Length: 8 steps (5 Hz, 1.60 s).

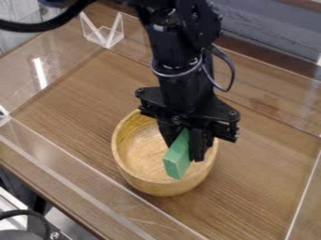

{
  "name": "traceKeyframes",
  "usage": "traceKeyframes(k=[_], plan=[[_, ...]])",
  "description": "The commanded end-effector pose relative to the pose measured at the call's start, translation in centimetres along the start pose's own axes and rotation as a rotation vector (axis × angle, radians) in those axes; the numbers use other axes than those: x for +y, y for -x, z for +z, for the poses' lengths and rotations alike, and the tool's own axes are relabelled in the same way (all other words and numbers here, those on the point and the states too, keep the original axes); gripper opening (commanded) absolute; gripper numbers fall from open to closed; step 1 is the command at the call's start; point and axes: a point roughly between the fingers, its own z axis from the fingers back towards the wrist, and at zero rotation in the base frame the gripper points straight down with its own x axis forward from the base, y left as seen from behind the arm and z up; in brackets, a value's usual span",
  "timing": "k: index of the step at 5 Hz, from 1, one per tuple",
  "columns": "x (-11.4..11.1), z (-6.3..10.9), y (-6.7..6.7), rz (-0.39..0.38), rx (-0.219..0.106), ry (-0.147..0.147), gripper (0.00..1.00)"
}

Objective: Put the green block in the brown bowl

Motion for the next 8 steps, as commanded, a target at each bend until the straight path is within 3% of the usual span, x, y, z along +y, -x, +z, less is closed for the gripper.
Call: traceKeyframes(k=[1, 8], plan=[[0.2, 0.1, -0.4, 0.008, -0.024, 0.005, 0.00], [1.5, -0.4, -0.2, 0.033, -0.021, 0.013, 0.00]])
